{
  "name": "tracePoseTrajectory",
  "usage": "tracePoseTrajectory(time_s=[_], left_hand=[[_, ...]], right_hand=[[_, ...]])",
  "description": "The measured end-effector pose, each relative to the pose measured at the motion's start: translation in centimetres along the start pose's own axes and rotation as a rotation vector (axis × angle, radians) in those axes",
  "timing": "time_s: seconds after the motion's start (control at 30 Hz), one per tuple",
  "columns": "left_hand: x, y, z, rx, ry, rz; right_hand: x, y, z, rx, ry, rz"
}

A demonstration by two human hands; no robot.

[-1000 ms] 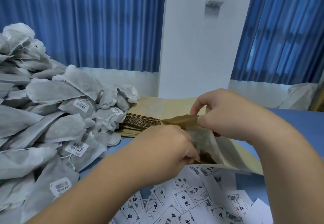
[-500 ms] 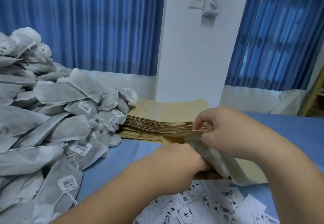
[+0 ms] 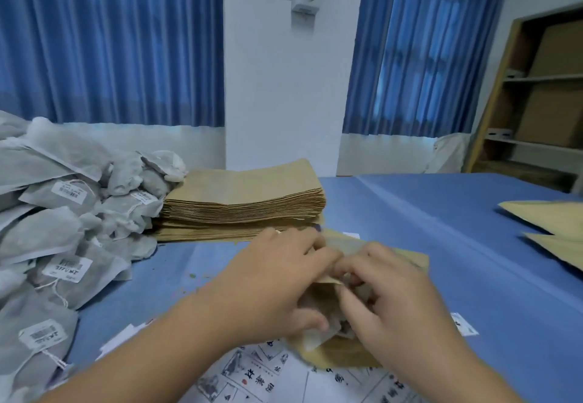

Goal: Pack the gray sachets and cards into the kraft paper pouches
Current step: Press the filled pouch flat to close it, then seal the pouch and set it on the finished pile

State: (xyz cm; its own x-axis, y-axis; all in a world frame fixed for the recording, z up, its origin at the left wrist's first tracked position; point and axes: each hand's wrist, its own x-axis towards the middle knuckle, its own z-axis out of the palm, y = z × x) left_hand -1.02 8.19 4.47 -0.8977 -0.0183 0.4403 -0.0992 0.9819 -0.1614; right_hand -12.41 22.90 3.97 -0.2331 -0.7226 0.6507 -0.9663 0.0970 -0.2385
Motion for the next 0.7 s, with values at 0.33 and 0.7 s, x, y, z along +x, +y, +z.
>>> tracePoseTrajectory(time_s=[0.33,0.7], left_hand=[[-0.4,2.1,5.5,-0.032,-0.129,-0.226],[-0.5,3.3,5.5,0.294,0.216,-0.078]], right_hand=[[-5.7,3.8,0.4,-0.128,-0.176,-0.021],[-6.7,4.5,0.9,-0.066,-0.062,-0.126]])
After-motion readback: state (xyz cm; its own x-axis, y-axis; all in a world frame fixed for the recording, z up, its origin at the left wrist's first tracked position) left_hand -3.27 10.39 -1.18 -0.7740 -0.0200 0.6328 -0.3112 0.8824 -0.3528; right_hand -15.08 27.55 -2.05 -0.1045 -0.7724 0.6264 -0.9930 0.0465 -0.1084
